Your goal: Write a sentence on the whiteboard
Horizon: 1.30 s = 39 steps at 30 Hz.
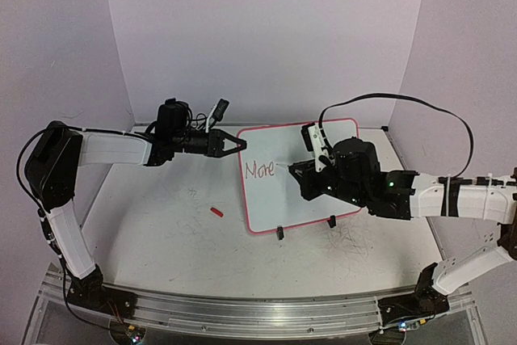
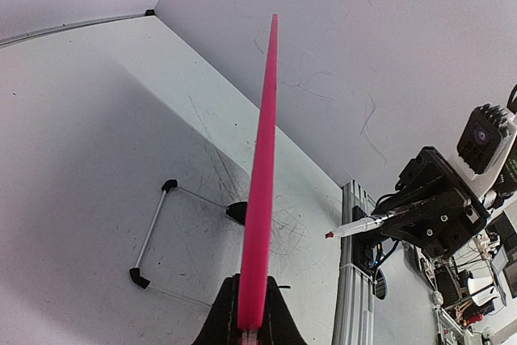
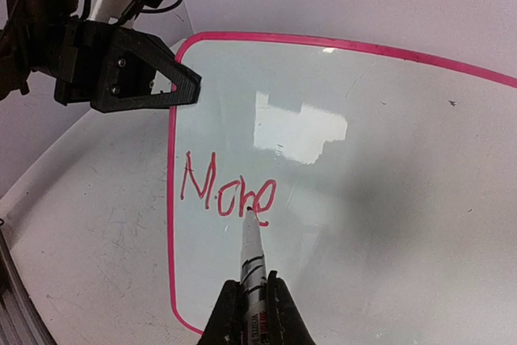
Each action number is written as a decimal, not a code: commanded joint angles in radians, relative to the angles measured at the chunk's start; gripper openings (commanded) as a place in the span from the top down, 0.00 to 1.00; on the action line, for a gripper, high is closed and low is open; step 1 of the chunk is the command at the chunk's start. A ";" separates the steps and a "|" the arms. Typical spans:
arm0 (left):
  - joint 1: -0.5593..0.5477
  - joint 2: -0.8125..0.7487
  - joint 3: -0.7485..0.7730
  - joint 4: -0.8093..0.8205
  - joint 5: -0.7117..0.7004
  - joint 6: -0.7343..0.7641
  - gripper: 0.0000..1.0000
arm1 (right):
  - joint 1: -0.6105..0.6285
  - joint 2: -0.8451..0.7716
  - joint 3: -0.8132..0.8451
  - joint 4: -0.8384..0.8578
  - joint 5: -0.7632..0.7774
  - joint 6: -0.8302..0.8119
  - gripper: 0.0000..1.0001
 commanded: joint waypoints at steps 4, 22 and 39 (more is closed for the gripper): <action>0.002 -0.003 -0.009 0.004 -0.025 -0.025 1.00 | -0.001 -0.008 0.038 -0.015 0.092 0.000 1.00; 0.002 0.000 -0.005 0.001 -0.023 -0.030 1.00 | 0.002 0.011 0.034 -0.038 0.107 -0.030 1.00; 0.002 0.000 -0.007 0.001 -0.020 -0.030 1.00 | 0.003 0.101 0.084 0.011 0.150 0.011 1.00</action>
